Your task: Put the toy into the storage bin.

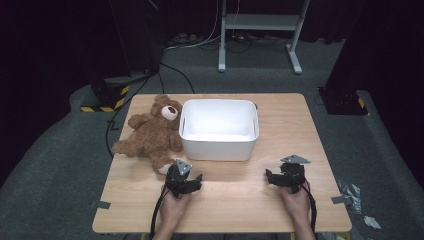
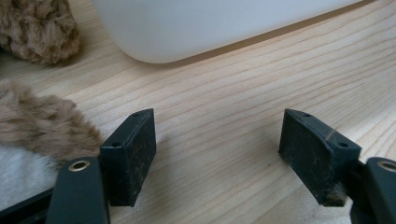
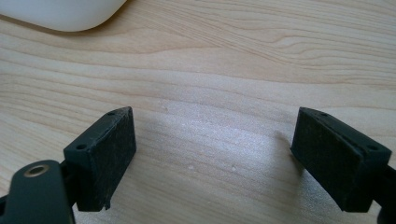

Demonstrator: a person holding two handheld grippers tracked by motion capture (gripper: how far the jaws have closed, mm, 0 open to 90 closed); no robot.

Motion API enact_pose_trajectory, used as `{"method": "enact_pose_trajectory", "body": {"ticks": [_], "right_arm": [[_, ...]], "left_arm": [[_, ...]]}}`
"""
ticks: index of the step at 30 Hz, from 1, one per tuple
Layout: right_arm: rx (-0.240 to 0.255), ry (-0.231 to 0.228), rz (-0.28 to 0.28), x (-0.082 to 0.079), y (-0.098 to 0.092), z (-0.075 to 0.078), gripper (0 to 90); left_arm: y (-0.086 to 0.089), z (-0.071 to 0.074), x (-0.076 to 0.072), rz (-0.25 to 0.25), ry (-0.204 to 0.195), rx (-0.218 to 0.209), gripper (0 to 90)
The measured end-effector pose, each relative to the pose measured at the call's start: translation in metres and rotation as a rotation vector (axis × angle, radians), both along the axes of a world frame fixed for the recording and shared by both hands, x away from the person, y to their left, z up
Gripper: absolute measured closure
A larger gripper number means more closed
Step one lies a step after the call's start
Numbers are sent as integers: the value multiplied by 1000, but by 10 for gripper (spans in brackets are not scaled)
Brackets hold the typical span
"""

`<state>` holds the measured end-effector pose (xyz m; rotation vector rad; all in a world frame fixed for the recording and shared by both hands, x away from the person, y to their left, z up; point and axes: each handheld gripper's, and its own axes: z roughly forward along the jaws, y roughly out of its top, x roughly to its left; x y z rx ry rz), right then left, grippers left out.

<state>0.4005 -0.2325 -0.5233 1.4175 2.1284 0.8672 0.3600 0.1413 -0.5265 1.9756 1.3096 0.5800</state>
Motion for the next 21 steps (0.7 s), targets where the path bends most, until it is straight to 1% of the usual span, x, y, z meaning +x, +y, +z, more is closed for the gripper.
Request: {"method": "enact_pose_trajectory", "body": {"ticks": [4,8,9,10,11,12,14,16,17,19,20,21], "right_arm": [[1,1,0,0,0,0,134],[5,0,-2,0,0,0,133],[1,-7,-1,0,0,0,134],[6,6,0,0,1,0,135],[5,7,1,-1,1,0,135],[3,3,2,0,0,0,135],[4,3,3,0,0,0,136],[-1,5,18,0,0,1,137],[-2,4,18,0,0,1,137],[-2,3,18,0,0,1,136],[-1,5,18,0,0,1,137],[0,5,17,0,0,1,136]], "left_arm": [[0,0,0,-4,-1,1,266],[-1,0,-1,-2,3,8,233],[0,0,-1,-6,4,10,228],[0,0,-2,-11,6,9,220],[-1,0,-2,-17,7,2,210],[-1,0,-2,-26,9,4,199],[-2,0,-3,-26,19,6,196],[-3,1,-6,-33,26,11,200],[-4,2,-7,-34,30,7,203],[-3,3,-8,-42,34,28,209],[-4,4,-10,-35,40,30,209],[-3,5,-11,-36,38,39,205]]}}
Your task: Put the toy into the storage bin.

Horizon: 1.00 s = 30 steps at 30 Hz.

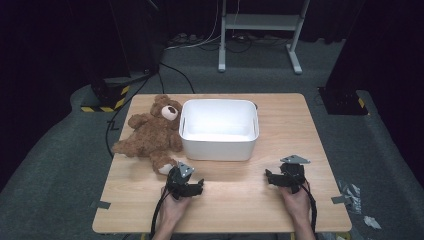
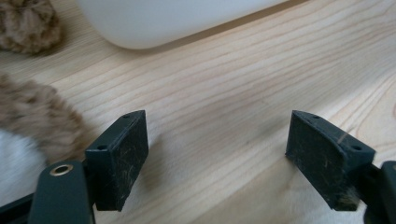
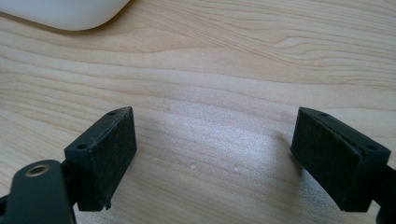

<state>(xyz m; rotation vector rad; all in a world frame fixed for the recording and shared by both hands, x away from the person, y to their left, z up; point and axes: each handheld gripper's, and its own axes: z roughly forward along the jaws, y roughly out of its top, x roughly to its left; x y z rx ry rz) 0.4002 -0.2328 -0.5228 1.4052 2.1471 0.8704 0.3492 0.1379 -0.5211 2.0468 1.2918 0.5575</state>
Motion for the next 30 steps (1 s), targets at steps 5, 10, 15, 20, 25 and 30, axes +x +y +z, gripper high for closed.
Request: {"method": "enact_pose_trajectory", "body": {"ticks": [5,10,15,20,25,30], "right_arm": [[-1,0,1,0,0,0,137],[1,1,0,0,0,0,136],[6,0,-5,0,1,0,137],[0,-6,-2,0,1,-1,137],[-4,-17,2,0,1,-1,137],[-2,-11,0,-1,1,-1,137]], "left_arm": [[6,9,-6,2,-6,-13,192],[11,15,-9,7,7,-39,171],[14,21,-13,11,-6,-67,174],[19,28,-14,10,-23,-83,174],[23,34,-16,25,4,-89,170],[28,41,-19,23,-13,-78,167]]}}
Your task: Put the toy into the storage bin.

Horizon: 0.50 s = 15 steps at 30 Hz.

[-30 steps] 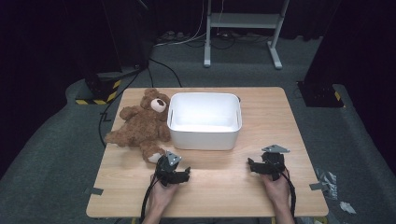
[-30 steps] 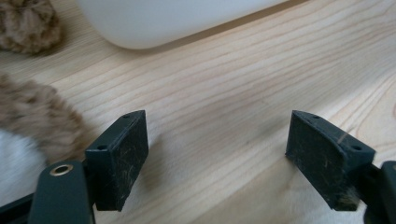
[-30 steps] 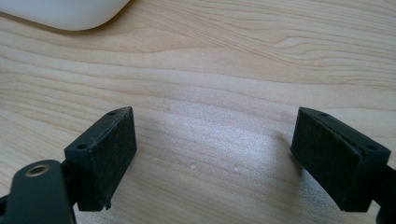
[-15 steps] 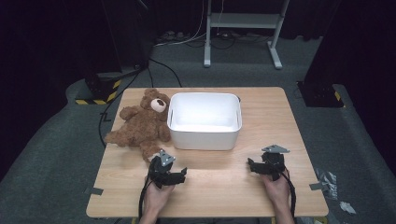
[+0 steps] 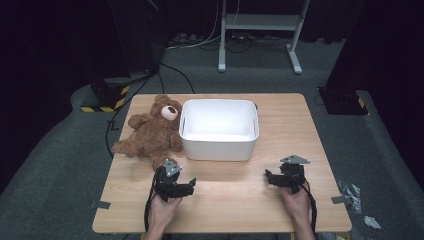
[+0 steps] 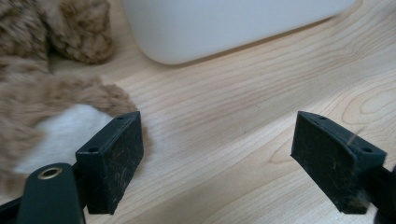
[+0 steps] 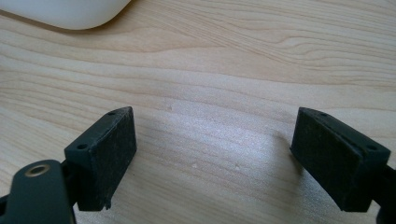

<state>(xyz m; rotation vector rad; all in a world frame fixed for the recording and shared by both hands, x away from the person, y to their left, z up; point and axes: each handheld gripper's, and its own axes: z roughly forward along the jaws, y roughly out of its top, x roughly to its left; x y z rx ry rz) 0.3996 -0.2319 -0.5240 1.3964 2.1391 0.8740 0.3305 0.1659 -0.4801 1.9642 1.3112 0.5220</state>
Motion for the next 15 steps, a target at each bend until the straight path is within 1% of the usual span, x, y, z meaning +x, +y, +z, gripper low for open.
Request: {"method": "enact_pose_trajectory", "body": {"ticks": [3,5,8,11,12,13,15], "right_arm": [[1,1,-1,0,0,0,137],[2,2,-1,0,0,0,137],[0,0,1,0,0,0,137],[-1,-1,4,0,0,0,137],[-1,-2,5,0,0,0,137],[-1,-2,5,0,0,0,137],[-1,-2,5,0,0,0,137]], "left_arm": [[3,3,-1,7,-14,0,160],[5,5,-1,12,-16,0,158],[9,7,0,15,-20,-16,150],[13,10,1,24,-26,-48,145],[16,13,1,30,-43,-68,145],[16,13,1,30,-43,-68,144],[19,16,-1,38,-88,-76,144]]}}
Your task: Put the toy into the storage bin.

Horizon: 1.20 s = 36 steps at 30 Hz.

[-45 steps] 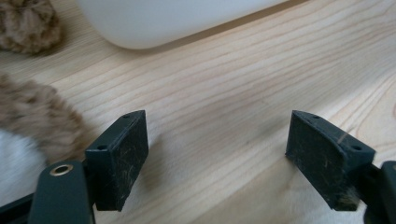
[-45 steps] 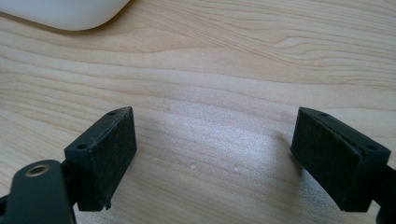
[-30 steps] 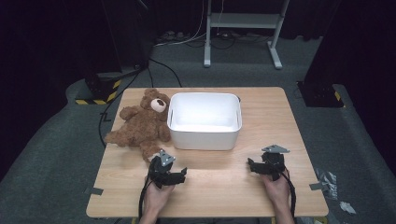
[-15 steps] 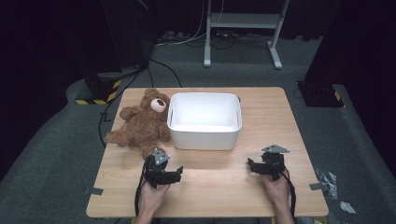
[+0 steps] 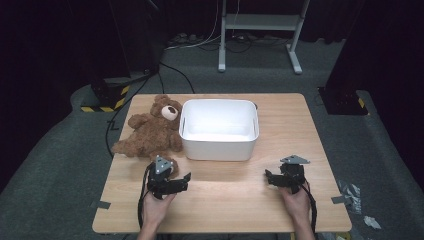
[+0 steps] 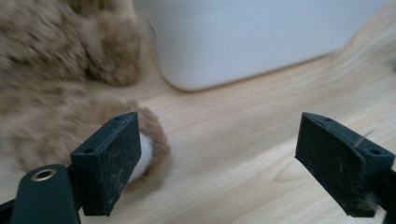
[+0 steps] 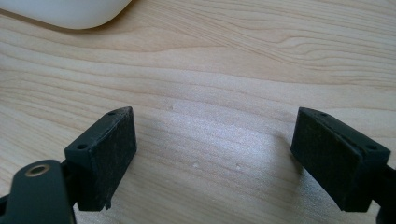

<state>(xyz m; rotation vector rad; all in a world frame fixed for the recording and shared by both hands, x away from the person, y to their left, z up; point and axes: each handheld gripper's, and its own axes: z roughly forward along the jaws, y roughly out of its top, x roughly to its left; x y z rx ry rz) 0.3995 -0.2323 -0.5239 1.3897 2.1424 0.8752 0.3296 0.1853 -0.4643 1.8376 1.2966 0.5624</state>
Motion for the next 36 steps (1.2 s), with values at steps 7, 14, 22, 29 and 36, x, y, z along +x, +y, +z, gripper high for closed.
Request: {"method": "enact_pose_trajectory", "body": {"ticks": [7,14,22,29,36], "right_arm": [[0,0,1,0,0,0,136],[0,0,1,0,0,0,136],[0,0,1,0,0,0,137],[-1,0,2,0,0,0,137],[-1,0,2,0,0,0,137]], "left_arm": [[13,11,3,30,-18,-12,143],[28,23,11,99,-11,20,135],[37,28,25,124,26,73,134],[44,32,37,142,39,98,156],[49,40,52,139,39,113,181]]}}
